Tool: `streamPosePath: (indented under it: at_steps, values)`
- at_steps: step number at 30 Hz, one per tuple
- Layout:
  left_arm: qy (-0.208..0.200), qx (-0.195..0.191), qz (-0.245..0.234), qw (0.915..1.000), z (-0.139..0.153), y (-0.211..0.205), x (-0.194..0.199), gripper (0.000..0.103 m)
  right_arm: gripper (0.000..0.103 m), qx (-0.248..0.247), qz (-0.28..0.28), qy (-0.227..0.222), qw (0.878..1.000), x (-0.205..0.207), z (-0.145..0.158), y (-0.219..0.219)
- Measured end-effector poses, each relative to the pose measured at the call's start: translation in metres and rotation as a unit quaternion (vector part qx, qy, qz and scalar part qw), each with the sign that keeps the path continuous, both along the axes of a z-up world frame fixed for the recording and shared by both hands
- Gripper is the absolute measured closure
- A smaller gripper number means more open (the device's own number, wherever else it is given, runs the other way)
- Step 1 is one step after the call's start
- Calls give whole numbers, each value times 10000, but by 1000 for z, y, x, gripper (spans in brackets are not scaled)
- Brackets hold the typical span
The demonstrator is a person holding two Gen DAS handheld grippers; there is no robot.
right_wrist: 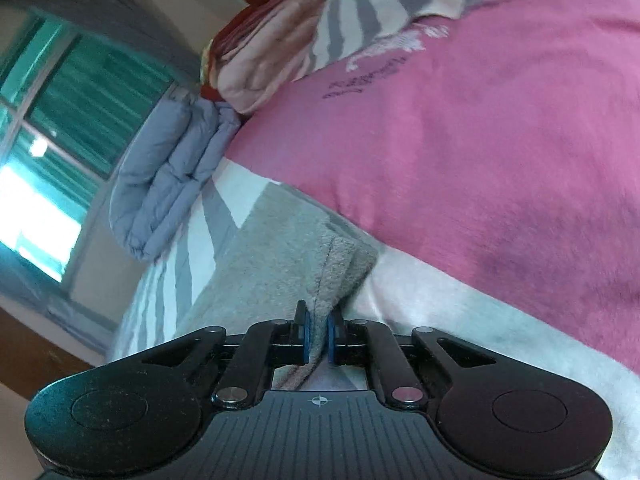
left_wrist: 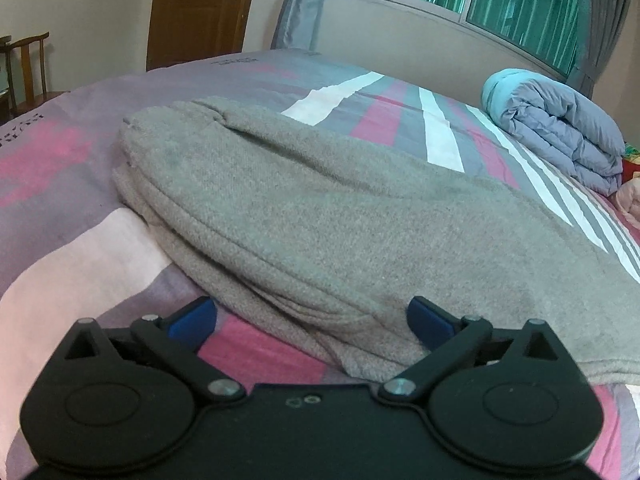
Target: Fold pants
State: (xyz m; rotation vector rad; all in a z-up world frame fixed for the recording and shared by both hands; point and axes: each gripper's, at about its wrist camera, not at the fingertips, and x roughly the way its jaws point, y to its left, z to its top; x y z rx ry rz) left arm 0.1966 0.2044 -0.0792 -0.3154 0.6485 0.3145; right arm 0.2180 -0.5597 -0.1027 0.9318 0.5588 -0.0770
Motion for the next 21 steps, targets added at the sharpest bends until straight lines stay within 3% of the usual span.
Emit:
streamPosePath:
  at_steps: [9,15,21]
  values:
    - [-103,-140,-56,9998,5,6,-6,6,96,-211,-33,112,9997,6,16,11]
    - [-433,-194,116,9988,23,23,-25,7,96,-673,273,-538,9959,13,75,43]
    - [-542,-320,428,9971,28,57,-51,7,96,-1114,1033,-1356,9791,28,137,129]
